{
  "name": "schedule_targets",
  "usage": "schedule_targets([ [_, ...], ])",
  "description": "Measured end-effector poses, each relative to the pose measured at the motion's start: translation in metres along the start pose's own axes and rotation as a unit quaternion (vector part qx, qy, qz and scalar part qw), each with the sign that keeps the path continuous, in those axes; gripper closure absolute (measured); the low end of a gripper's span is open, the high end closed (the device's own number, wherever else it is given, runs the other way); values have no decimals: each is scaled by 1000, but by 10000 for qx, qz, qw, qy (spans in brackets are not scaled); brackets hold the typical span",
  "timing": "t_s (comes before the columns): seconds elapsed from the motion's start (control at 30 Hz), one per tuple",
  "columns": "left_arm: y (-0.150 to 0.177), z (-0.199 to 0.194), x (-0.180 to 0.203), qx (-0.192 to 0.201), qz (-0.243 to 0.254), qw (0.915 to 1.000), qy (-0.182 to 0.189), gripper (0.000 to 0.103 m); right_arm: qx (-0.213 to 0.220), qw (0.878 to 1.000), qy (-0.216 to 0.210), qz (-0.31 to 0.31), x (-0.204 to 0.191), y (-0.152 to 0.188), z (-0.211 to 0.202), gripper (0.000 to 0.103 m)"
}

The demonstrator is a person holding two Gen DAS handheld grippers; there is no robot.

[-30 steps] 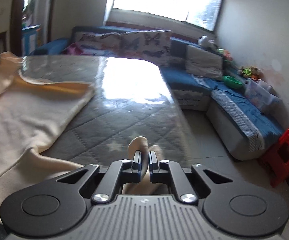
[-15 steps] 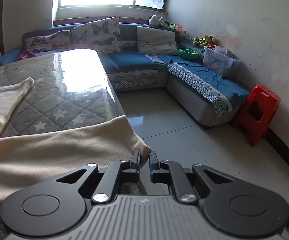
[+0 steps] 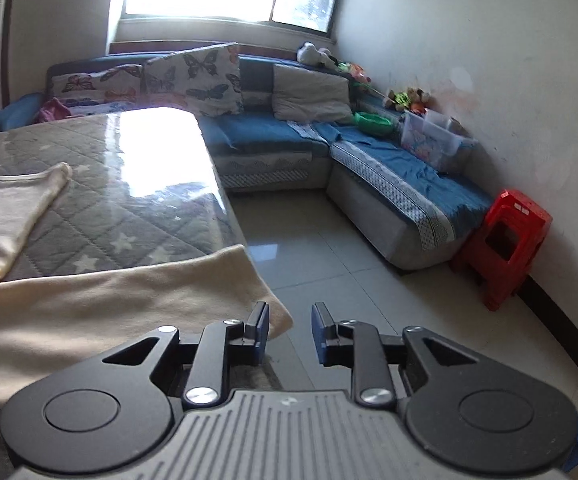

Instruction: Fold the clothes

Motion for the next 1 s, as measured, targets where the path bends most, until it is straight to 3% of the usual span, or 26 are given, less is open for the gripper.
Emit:
schedule_targets([
  [0.07, -2, 1, -3, 17, -206, 9998, 11, 80, 91, 9997, -185, -150, -13, -5, -10, 70],
  [0.13, -2, 1, -5, 13, -413, 9991, 78, 62, 174, 9985, -420, -318, -30, -9, -20, 70],
  [0.27, -2, 1, -8, -23, -929, 9952, 294, 58, 276, 9923, -1008, -660, -73, -17, -34, 67],
  [0.43, -1, -5, -12, -73, -1799, 9811, 716, 52, 433, 9810, -1550, -1088, -120, -18, -49, 62],
  [0.63, 8, 6, -22, -246, -2106, 9764, 406, 52, 389, 9693, -2090, -1237, -158, -16, -63, 62],
  [0.73, 10, 14, -24, -323, -2176, 9751, 284, 57, 267, 9630, -2355, -1281, -172, -11, -68, 62],
  [0.77, 10, 17, -23, -333, -2151, 9756, 283, 65, 216, 9606, -2443, -1304, -177, -8, -70, 62],
  [0.8, 10, 20, -22, -341, -2123, 9762, 289, 86, 199, 9596, -2481, -1315, -179, -7, -71, 62],
  [0.83, 7, 21, -20, -308, -2070, 9773, 331, 92, 159, 9562, -2592, -1350, -184, -5, -74, 62],
  [1.0, -33, -3, 1, 668, -1402, 9856, 671, 98, -57, 9400, -3066, -1496, -205, 6, -88, 62],
])
Point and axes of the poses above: each gripper's, at about its wrist camera, not at the fingertips, and z roughly the way its jaws point, x to its right, y to its underside, the point moved 10 cm from there along z, roughly the way its jaws point, and after that the axes turned 6 degrees about z, right-handed, at the moved point
